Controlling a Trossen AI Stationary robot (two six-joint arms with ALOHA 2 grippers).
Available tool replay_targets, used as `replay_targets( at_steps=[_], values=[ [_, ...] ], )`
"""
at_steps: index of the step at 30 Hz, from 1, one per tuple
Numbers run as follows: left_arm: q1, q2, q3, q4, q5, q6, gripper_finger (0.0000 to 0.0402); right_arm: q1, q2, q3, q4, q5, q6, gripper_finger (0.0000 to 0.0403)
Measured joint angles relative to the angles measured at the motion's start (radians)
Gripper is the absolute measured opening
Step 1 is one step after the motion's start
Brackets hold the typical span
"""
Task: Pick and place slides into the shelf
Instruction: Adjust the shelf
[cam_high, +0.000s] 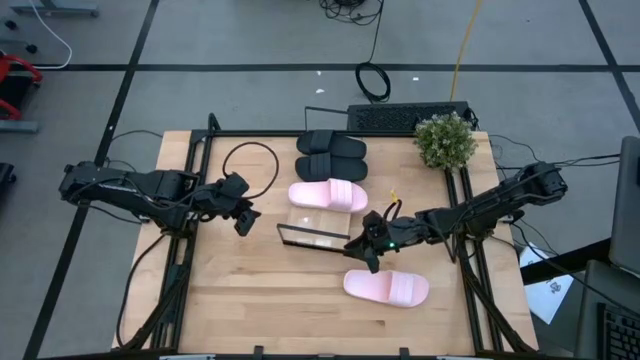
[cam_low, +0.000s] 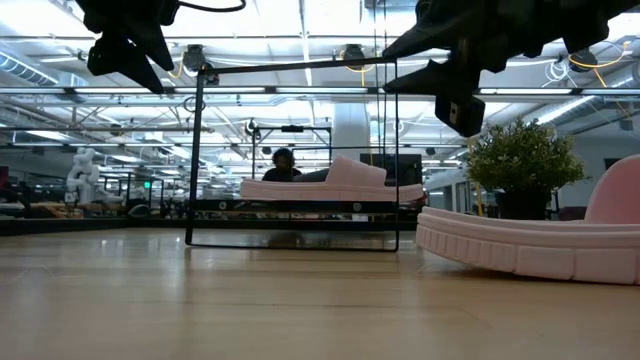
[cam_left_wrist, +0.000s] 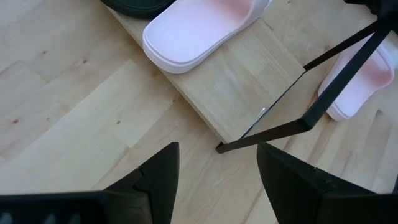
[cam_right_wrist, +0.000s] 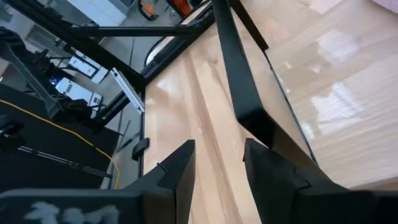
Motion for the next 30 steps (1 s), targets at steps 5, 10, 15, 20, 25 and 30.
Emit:
replay_targets(
  at_steps=[5,10,15,20,25,30],
  values=[
    [0.000,0.000,0.000,0.000,0.000,0.000,0.0209,-0.002,0.000,0.000,-0.025,0.007,0.000,0.0128],
    [0.000,0.000,0.000,0.000,0.000,0.000,0.0209,-0.003,0.000,0.000,-0.029,0.046,0.000,0.0128],
    [0.000,0.000,0.000,0.000,0.000,0.001,0.0209,-0.003,0.000,0.000,-0.031,0.050,0.002,0.0128],
    [0.000,0.000,0.000,0.000,0.000,0.005,0.0209,-0.003,0.000,0.000,-0.031,0.053,0.009,0.0128],
    [0.000,0.000,0.000,0.000,0.000,0.005,0.0209,-0.003,-0.001,0.001,-0.091,0.052,0.040,0.0128],
    [0.000,0.000,0.000,0.000,0.000,0.005,0.0209,-0.003,-0.001,0.001,-0.103,0.056,0.050,0.0128]
  ],
)
